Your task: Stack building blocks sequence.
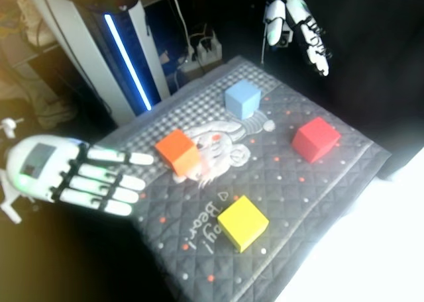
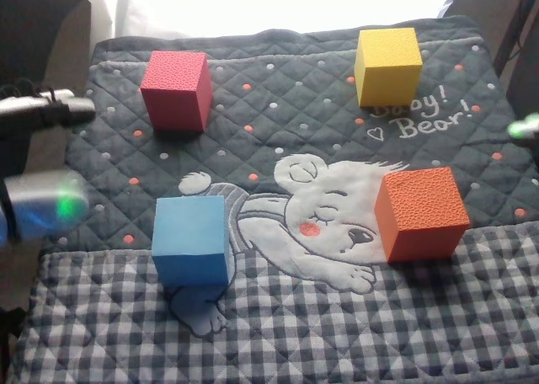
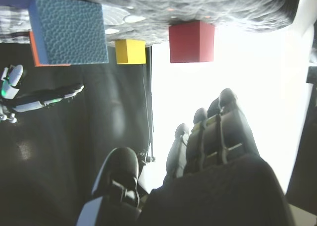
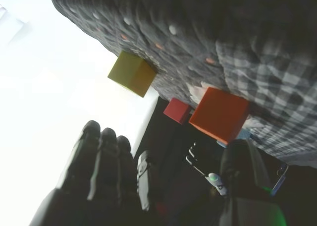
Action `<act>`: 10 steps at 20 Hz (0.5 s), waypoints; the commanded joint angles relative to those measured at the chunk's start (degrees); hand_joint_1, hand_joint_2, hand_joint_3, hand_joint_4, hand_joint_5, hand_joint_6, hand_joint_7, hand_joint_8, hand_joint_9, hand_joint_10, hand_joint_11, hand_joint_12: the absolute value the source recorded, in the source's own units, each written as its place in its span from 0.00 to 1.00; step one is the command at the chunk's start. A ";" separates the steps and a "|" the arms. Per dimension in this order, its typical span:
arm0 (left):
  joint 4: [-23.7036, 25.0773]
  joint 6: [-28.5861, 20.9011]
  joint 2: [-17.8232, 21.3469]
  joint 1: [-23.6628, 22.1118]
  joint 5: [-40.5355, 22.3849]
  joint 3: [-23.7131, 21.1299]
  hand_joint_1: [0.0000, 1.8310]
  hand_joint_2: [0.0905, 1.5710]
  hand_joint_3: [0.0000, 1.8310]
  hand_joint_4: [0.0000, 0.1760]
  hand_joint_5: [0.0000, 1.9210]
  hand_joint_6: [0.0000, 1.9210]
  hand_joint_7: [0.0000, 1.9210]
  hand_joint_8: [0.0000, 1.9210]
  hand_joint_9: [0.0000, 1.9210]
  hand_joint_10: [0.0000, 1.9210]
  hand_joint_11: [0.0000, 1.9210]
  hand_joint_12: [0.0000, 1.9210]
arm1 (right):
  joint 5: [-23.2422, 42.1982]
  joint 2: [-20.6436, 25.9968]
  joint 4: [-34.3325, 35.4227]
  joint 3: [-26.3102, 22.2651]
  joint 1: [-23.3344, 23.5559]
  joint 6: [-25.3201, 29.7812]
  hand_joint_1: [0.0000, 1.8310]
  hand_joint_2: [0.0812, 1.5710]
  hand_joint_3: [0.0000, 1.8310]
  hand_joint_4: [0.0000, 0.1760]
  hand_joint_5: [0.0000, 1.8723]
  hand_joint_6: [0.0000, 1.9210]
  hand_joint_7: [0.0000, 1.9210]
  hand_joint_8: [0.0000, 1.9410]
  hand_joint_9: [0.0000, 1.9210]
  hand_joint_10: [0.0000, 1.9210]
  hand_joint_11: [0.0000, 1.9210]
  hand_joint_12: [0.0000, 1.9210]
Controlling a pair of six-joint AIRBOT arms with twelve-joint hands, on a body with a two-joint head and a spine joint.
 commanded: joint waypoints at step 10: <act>14.44 -1.02 0.33 -15.29 9.04 3.22 0.43 0.47 0.00 0.78 0.16 0.00 0.07 0.00 0.07 0.00 0.00 0.27 | 6.38 0.33 0.68 0.68 0.53 0.12 0.36 0.83 0.00 0.00 0.27 0.00 0.30 0.00 0.29 0.00 0.13 0.42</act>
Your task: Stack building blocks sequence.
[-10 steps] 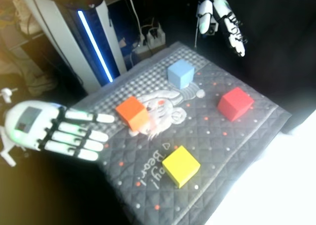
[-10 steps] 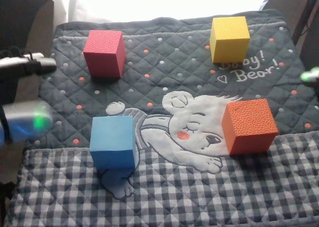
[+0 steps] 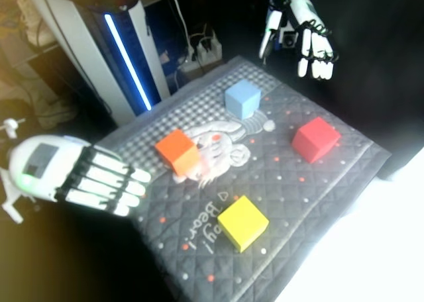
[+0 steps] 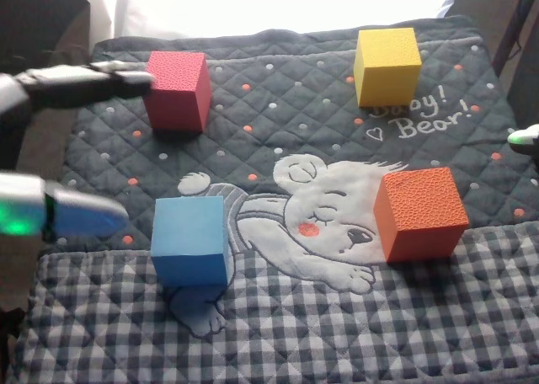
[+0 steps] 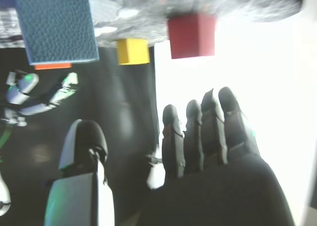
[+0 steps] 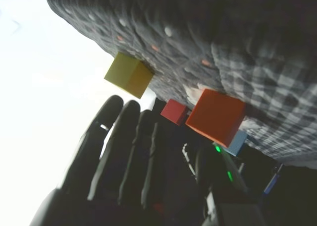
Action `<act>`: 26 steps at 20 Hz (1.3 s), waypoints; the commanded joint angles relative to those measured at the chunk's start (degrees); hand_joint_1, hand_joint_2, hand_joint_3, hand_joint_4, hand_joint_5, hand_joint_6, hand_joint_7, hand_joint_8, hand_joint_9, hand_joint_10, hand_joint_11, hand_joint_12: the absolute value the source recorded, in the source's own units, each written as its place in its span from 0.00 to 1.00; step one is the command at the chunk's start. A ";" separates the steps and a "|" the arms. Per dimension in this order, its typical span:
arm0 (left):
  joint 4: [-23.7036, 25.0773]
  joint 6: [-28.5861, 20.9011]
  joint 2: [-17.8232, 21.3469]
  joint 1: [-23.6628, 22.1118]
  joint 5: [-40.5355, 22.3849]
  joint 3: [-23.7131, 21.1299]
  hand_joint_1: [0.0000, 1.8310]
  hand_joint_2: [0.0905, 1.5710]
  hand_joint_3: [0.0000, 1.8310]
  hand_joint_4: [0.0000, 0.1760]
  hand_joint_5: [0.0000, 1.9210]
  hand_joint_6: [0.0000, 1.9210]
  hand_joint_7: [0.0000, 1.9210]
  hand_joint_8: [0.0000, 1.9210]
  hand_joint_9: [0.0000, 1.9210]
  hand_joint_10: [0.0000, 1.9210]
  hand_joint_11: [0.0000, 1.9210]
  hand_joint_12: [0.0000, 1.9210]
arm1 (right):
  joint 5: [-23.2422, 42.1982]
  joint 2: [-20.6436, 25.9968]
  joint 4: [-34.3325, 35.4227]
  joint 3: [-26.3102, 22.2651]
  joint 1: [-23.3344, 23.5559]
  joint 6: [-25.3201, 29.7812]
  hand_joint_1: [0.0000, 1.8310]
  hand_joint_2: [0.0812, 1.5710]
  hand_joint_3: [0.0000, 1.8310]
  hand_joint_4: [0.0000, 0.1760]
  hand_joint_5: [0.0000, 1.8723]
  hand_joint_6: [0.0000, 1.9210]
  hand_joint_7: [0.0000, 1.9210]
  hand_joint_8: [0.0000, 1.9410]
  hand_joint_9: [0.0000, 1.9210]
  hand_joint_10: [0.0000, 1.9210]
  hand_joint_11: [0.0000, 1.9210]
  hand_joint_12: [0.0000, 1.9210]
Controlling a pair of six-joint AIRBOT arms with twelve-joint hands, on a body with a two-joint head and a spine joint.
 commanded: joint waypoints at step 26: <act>29.42 -4.27 -7.84 -16.99 22.42 1.29 0.66 0.67 0.00 0.00 0.54 0.28 0.48 0.52 0.35 0.33 0.12 0.73 | 6.67 0.66 1.58 0.41 0.38 0.62 0.42 0.84 0.00 0.00 0.27 0.00 0.29 0.00 0.27 0.00 0.07 0.47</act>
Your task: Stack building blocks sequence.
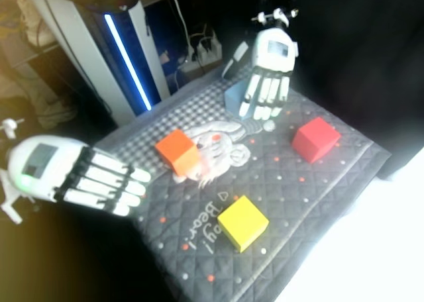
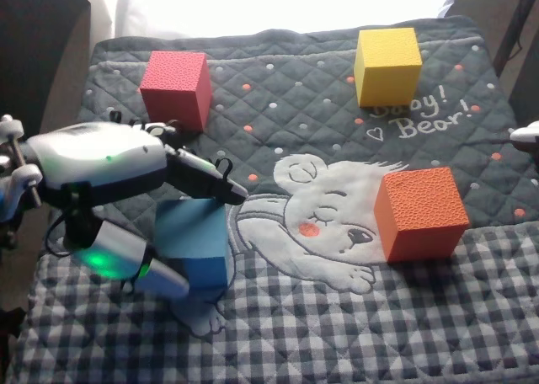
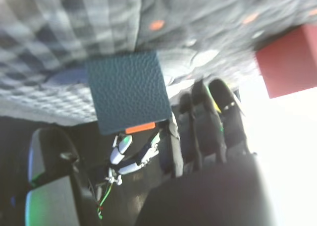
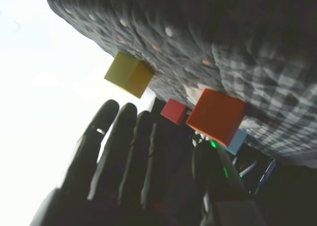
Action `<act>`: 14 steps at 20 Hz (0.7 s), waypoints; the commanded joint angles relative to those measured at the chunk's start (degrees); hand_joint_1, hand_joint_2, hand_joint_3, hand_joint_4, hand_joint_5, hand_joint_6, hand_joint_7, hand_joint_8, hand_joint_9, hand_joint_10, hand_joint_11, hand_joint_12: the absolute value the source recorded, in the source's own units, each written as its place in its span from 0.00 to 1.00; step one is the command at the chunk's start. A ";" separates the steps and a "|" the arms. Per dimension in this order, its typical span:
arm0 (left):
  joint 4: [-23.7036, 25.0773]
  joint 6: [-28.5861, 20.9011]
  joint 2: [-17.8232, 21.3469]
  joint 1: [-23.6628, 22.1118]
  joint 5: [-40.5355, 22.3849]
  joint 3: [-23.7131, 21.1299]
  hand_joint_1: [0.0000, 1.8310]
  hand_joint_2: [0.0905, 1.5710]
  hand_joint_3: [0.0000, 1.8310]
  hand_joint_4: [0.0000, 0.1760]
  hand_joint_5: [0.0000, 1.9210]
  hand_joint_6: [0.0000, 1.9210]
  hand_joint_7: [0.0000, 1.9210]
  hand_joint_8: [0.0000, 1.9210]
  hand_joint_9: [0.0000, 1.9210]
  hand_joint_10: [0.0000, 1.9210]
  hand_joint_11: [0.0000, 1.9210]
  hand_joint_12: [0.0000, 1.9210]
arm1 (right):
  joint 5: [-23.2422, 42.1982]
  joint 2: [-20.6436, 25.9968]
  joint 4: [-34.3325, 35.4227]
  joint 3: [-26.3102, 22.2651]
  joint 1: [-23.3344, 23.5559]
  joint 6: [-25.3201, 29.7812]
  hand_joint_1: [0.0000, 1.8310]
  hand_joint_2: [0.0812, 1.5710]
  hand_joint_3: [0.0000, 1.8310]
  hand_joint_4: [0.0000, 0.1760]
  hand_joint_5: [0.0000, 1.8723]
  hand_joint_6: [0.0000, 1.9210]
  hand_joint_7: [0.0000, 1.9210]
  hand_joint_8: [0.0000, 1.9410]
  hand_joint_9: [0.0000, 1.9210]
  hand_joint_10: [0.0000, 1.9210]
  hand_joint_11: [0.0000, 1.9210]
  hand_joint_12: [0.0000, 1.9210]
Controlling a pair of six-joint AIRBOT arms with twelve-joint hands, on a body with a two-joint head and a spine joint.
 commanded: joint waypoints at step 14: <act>-9.13 4.52 2.71 -10.48 -10.28 3.12 0.69 0.68 0.00 0.00 0.57 0.30 0.49 0.71 0.51 0.77 0.49 0.90 | 6.77 0.31 2.03 0.34 -0.25 0.36 0.40 0.85 0.00 0.00 0.26 0.00 0.29 0.00 0.26 0.00 0.07 0.47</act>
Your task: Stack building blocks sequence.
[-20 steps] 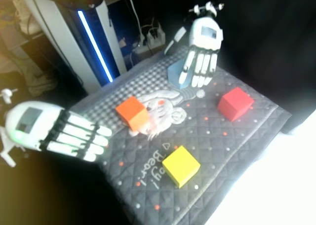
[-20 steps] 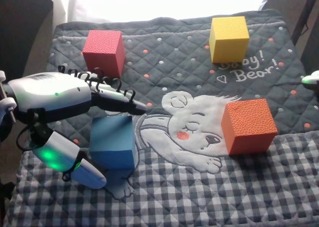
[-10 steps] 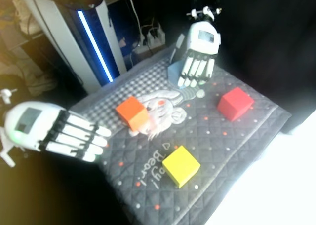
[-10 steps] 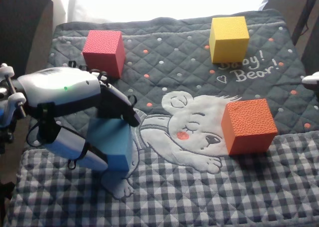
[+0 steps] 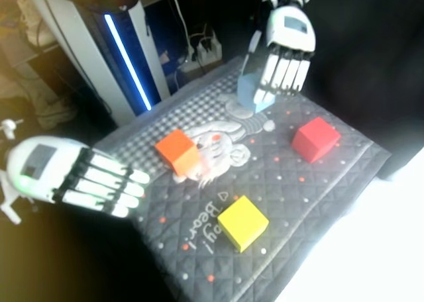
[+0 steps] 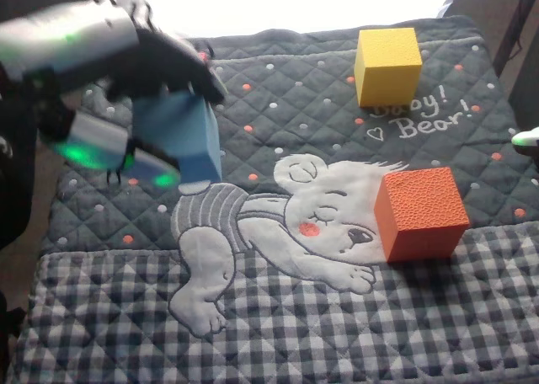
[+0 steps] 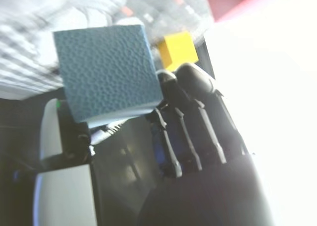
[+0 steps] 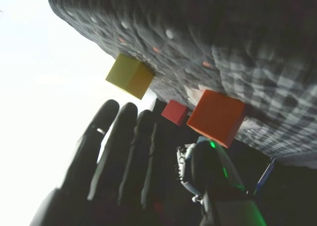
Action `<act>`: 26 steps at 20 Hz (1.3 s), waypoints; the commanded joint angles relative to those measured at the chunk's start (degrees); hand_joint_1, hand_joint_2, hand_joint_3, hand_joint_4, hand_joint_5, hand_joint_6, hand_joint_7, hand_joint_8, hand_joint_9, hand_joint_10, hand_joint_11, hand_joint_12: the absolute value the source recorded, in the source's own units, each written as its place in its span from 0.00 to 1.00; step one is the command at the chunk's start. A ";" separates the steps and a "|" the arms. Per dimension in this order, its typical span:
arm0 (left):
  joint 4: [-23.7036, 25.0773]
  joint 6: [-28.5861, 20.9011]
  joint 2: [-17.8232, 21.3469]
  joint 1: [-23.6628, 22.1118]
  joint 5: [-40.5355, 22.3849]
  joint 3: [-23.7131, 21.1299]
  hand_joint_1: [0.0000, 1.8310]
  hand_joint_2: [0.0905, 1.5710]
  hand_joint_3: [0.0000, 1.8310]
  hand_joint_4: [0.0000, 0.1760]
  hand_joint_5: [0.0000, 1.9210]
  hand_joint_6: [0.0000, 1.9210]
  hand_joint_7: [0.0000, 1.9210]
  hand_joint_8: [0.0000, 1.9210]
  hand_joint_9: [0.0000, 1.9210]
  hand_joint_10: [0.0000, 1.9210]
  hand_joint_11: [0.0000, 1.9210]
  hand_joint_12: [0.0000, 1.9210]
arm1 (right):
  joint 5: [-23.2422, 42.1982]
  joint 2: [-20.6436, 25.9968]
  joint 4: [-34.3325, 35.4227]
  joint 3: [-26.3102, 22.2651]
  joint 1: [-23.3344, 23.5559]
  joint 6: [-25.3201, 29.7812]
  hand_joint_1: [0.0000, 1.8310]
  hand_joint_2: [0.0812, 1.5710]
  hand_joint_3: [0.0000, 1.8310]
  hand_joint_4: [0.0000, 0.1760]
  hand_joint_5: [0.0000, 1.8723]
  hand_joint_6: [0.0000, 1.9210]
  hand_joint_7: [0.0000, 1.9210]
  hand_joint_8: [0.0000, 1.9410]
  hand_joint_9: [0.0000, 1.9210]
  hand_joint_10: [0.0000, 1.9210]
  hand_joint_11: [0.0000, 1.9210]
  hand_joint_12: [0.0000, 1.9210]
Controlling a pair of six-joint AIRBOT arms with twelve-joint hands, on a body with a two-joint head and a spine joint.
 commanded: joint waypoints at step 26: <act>-4.74 9.96 -11.32 -17.00 16.11 17.13 0.76 0.64 0.00 0.00 0.56 0.38 0.62 0.30 0.56 0.51 0.44 0.57 | 6.77 -0.72 1.78 1.12 0.31 0.29 0.41 0.84 0.00 0.00 0.26 0.00 0.29 0.00 0.26 0.00 0.08 0.42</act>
